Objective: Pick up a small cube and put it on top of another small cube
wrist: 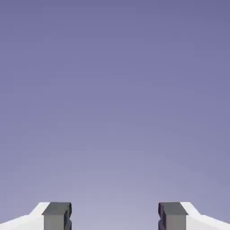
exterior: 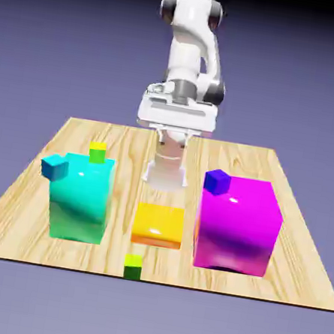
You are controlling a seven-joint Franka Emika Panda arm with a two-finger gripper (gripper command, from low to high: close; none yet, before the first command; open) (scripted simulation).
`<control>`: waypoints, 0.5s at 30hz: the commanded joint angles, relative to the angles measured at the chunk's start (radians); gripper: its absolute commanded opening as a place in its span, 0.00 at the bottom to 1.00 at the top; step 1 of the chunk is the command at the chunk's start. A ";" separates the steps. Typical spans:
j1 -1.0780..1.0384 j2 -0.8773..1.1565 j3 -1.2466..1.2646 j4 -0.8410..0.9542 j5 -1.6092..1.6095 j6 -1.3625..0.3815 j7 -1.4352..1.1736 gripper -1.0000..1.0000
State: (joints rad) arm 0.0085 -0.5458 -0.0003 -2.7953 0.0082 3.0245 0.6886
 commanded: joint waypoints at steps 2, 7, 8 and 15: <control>-0.006 0.040 -0.001 0.024 0.014 -0.021 -0.087 0.50; -0.020 0.140 -0.002 0.085 0.048 -0.073 -0.304 0.50; -0.023 0.161 -0.002 0.098 0.055 -0.083 -0.348 0.50; -0.044 0.301 -0.004 0.183 0.102 -0.156 -0.652 0.50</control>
State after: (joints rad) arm -0.0352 -0.2448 -0.0043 -2.6122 0.1105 2.8685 0.0362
